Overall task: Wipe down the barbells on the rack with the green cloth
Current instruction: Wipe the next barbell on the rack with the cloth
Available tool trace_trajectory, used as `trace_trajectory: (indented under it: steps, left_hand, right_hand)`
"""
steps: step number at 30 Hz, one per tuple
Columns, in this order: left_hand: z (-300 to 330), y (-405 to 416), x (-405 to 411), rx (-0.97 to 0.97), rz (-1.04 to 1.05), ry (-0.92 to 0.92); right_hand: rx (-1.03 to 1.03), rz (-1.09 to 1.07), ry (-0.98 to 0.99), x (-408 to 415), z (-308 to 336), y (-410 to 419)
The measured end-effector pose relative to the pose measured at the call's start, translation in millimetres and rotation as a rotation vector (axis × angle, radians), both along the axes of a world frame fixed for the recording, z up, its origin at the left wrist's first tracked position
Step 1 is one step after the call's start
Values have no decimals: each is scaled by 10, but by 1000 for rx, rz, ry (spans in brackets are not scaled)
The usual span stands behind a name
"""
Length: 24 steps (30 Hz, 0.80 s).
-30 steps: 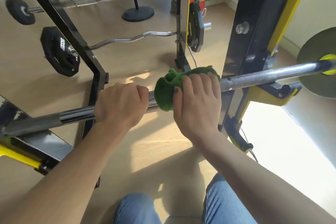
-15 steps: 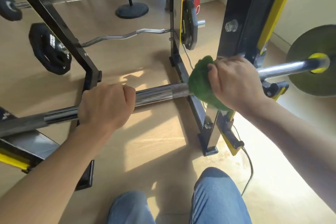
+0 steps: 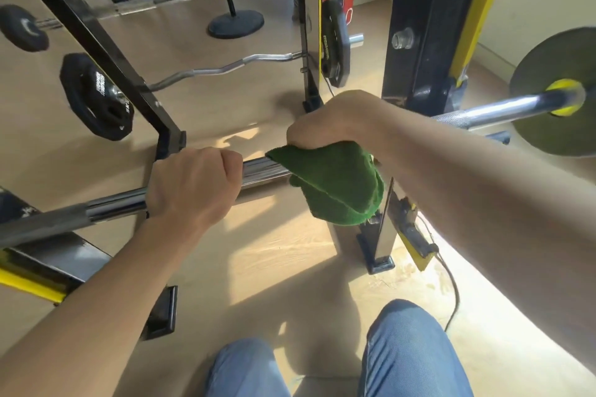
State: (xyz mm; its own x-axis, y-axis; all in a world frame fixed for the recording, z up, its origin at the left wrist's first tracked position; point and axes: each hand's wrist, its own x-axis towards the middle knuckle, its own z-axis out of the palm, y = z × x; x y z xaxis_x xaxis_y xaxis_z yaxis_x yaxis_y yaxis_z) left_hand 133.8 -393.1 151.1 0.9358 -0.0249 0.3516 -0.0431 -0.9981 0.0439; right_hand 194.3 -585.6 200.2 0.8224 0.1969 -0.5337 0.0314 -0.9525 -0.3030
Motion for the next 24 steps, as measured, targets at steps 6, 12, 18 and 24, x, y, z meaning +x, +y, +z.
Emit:
trace_trajectory:
  steps: [6, 12, 18, 24]
  left_hand:
    - [19, -24, -13, 6, -5, -5]
    - [4, -21, -4, 23, 6, -2]
    - [-7, 14, -8, 15, -2, 9]
    - [-48, 87, 3, 30, -47, -2]
  right_hand:
    - [-100, -38, -434, -116, -228, 36]
    - [78, -205, -1334, -687, -866, 118]
    - [21, 33, -1201, -377, -601, -82]
    - [-191, 96, -1344, -398, -681, -873]
